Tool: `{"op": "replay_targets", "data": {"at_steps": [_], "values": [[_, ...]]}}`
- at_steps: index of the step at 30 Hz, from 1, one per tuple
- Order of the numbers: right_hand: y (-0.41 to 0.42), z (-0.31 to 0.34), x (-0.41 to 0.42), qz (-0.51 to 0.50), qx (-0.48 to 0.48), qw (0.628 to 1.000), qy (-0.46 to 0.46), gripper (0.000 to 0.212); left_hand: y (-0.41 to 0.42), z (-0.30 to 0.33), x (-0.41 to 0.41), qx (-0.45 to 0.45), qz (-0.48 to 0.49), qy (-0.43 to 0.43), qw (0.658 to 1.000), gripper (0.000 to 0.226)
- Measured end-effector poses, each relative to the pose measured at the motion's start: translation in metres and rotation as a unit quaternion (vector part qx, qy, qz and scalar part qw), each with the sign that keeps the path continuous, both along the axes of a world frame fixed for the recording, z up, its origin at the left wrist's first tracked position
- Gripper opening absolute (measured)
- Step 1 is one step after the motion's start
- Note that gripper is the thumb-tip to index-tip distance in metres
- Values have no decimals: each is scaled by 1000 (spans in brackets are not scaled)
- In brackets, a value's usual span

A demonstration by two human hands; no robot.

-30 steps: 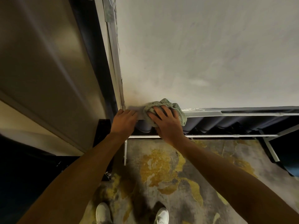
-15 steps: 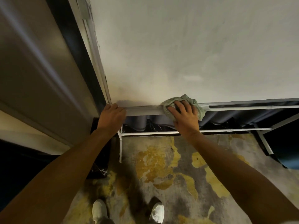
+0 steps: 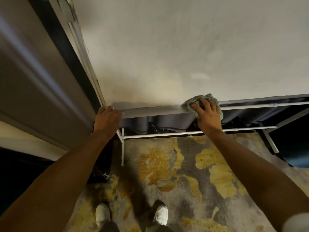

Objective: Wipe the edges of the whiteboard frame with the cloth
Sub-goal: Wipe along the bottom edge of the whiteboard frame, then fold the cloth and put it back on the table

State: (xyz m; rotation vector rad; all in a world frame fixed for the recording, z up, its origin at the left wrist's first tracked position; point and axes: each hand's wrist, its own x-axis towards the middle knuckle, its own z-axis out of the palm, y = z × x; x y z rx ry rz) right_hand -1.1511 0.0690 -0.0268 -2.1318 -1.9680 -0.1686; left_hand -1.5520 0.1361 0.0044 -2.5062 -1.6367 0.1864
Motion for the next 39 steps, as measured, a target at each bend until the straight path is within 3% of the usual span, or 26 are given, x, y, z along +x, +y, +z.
{"op": "replay_targets", "data": {"at_steps": [4, 7, 10, 13, 15, 17, 20, 24, 26, 27, 29, 31, 32, 35, 37, 39], "values": [[-5, 17, 30, -79, -47, 993, 70, 60, 3, 22, 15, -34, 27, 114, 993, 18], [-14, 34, 49, -168, 22, 962, 212, 55, 1, 45, 36, -62, 27, 160, 985, 25], [-13, 62, 51, -283, 118, 842, 444, 52, -1, 64, 66, -85, 31, 102, 991, 26], [-20, 97, 58, -304, 145, 763, 552, 54, -10, 88, 122, -131, 25, -87, 987, 29], [-36, 127, 62, -241, 155, 723, 629, 47, -21, 111, 164, -192, 6, -265, 945, 27], [-57, 157, 67, -185, 155, 684, 688, 42, -32, 136, 210, -261, -29, -382, 886, 39], [-81, 191, 74, -116, 130, 647, 742, 37, -45, 169, 272, -368, -77, -459, 805, 63], [-114, 231, 98, -61, 133, 602, 785, 29, -64, 192, 339, -549, -98, -540, 630, 63], [-130, 245, 116, -61, 133, 618, 773, 29, -74, 197, 365, -603, -130, -537, 575, 84], [-138, 250, 127, -73, 133, 639, 754, 30, -78, 198, 379, -606, -148, -533, 571, 90], [-156, 260, 154, -117, 126, 736, 655, 31, -83, 196, 409, -592, -170, -514, 597, 82], [-172, 269, 185, -179, 102, 860, 467, 30, -86, 193, 439, -579, -204, -486, 621, 55], [-183, 275, 207, -219, 84, 893, 383, 30, -88, 193, 462, -574, -232, -460, 636, 44], [-202, 287, 251, -265, -11, 931, 249, 27, -93, 194, 514, -544, -301, -366, 693, 34], [-209, 293, 281, -274, -59, 947, 156, 23, -94, 197, 556, -546, -358, -304, 694, 42], [-211, 299, 312, -277, -74, 953, 102, 23, -93, 200, 594, -574, -394, -263, 668, 66]]}}
